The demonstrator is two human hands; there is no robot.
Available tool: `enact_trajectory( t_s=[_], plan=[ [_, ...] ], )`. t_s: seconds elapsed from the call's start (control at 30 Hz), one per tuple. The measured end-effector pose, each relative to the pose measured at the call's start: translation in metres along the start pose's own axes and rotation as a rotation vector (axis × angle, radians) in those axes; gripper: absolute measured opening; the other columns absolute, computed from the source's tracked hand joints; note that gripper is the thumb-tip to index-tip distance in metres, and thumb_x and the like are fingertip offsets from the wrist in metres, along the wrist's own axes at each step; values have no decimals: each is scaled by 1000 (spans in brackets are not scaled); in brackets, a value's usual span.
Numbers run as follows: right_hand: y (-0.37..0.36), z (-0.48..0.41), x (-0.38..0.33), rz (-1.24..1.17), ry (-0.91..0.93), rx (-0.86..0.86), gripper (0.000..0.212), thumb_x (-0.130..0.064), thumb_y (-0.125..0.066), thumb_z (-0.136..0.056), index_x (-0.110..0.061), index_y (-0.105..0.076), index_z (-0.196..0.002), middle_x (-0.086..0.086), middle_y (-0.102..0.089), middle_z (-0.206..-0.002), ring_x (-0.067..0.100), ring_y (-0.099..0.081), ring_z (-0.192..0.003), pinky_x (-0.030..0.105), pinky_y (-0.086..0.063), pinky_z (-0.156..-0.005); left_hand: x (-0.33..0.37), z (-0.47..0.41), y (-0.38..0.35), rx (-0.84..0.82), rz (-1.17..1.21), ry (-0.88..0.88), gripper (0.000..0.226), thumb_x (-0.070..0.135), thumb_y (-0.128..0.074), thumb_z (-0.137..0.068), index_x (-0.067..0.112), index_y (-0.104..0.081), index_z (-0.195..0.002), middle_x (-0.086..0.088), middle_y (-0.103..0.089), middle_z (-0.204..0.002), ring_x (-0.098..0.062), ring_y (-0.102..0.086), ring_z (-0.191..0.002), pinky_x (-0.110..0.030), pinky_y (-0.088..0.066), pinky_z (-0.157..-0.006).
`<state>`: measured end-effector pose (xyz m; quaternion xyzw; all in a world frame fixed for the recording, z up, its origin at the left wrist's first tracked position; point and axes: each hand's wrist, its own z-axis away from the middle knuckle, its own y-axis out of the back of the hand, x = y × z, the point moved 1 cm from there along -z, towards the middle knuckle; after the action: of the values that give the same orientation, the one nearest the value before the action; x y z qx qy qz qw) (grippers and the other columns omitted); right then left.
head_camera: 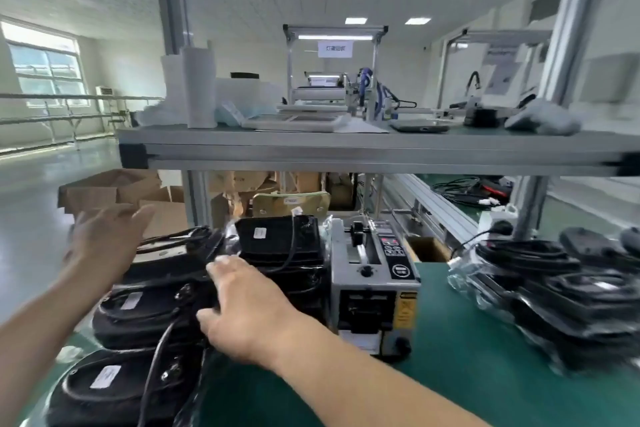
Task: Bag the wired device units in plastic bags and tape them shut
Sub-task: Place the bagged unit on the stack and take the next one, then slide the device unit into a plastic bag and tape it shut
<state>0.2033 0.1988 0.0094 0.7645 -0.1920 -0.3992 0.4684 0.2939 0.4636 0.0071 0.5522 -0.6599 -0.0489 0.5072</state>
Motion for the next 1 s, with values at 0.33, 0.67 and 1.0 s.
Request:
enact_trajectory(
  t_s=[0.33,0.67,1.0],
  plan=[
    [48,216,117,-188,-373,255,46,-30,-61,-97,-25,-52,-142,-12,-32,-159,-3,-18,-148,4,-6,-112,201,265,-47,-457,468,-674,35,68,-56,-86,47,-60,-114,41,-47,-122,21,-41,-117,-9,-38,-90],
    [126,342,265,-246,-939,609,44,-14,-60,-93,-22,-56,-137,-3,-58,-140,8,-57,-119,15,-38,-100,382,373,-175,-735,264,-882,89,58,-65,-86,27,-20,-156,9,-23,-156,-12,-22,-145,-28,-22,-116],
    [169,328,347,-1267,-1036,1105,54,-21,-63,-92,-8,-45,-141,13,-56,-138,31,-59,-117,44,-48,-104,475,390,-259,-756,-315,-914,119,52,-81,-75,24,0,-159,-2,4,-167,-28,3,-154,-51,-12,-123]
  ],
)
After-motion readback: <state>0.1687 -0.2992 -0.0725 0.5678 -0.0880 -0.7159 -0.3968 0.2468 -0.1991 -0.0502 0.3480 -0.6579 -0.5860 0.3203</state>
